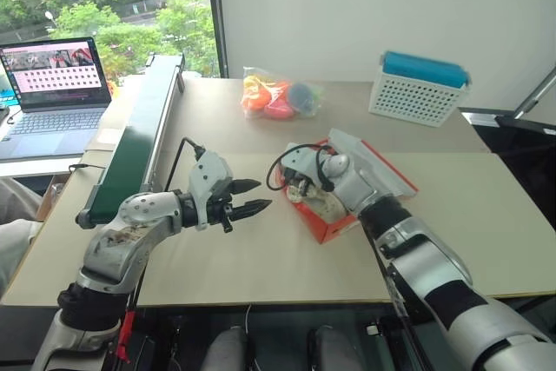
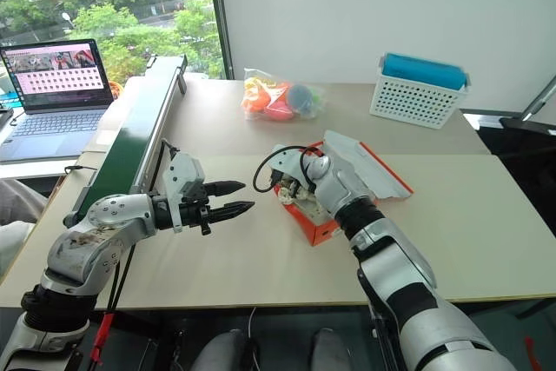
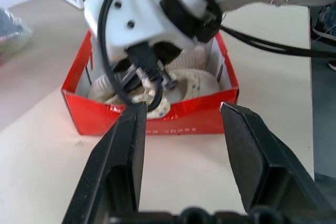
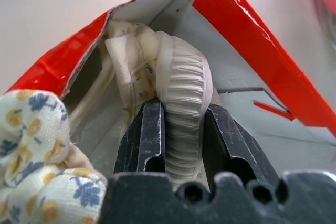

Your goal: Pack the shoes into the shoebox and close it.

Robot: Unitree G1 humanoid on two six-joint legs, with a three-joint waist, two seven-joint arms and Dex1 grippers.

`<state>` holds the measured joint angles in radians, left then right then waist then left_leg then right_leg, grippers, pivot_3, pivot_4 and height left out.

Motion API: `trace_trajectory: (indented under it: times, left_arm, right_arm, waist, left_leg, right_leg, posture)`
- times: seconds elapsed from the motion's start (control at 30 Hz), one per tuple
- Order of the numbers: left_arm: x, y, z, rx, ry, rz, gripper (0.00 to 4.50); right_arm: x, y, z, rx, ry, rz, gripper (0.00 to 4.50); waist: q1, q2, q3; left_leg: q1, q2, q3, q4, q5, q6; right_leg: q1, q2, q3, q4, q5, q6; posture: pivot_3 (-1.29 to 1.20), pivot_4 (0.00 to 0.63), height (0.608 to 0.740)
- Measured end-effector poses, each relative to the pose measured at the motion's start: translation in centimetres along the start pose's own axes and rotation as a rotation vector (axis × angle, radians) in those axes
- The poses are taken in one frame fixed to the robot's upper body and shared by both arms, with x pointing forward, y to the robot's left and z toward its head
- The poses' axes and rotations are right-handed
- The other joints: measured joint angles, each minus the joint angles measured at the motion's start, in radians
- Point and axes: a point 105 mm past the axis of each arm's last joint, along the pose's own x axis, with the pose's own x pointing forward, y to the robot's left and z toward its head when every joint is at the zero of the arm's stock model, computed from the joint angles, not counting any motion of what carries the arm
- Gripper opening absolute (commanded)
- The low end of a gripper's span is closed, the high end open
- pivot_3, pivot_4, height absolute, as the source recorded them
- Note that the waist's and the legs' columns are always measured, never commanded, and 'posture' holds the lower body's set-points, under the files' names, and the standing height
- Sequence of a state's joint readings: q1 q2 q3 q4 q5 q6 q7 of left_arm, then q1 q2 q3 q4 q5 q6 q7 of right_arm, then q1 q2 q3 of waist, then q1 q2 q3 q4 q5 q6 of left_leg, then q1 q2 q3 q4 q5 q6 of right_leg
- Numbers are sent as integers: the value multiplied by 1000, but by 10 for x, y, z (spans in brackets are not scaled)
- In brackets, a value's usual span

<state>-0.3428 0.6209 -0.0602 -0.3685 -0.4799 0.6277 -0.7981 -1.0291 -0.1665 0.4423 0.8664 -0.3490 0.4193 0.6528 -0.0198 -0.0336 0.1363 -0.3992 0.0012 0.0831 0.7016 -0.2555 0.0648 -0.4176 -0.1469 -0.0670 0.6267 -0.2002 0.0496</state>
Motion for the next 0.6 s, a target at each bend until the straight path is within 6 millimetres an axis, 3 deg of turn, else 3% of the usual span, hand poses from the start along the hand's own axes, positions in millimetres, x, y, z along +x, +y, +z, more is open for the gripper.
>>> trace_trajectory:
  times: [0.2, 0.37, 0.5, 0.6]
  left_arm:
    - [-5, 1, 4, 2, 4, 13, 2355]
    - [-7, 2, 6, 5, 0, 21, 2355]
    - [-7, 1, 6, 6, -1, 21, 2355]
    - [-7, 2, 7, 8, -2, 21, 2355]
  right_arm:
    - [6, 5, -2, 175, -34, 50, 739]
    - [5, 6, 6, 353, -83, 95, 739]
    - [-7, -9, 13, 489, -119, 114, 739]
    - [-23, -23, 10, 599, -126, 132, 739]
  waist:
    - [1, -3, -10]
    - [-3, -3, -10]
    - [-4, 0, -7]
    - [0, 11, 3]
  left_leg:
    - [6, 4, 0, -7, 1, -7]
    - [6, 14, 0, -8, -2, -15]
    - [-1, 17, 0, -8, -1, -17]
    - [-9, 17, 0, -7, 4, -10]
  right_leg:
    - [1, 2, 0, 2, -6, -10]
    - [-1, 14, 1, 3, -6, -18]
    - [-5, 18, 0, 6, -6, -26]
    - [-12, 18, 0, 7, -6, -27]
  posture:
    - [0, 150, 699]
    - [0, 150, 699]
    - [0, 150, 699]
    - [0, 150, 699]
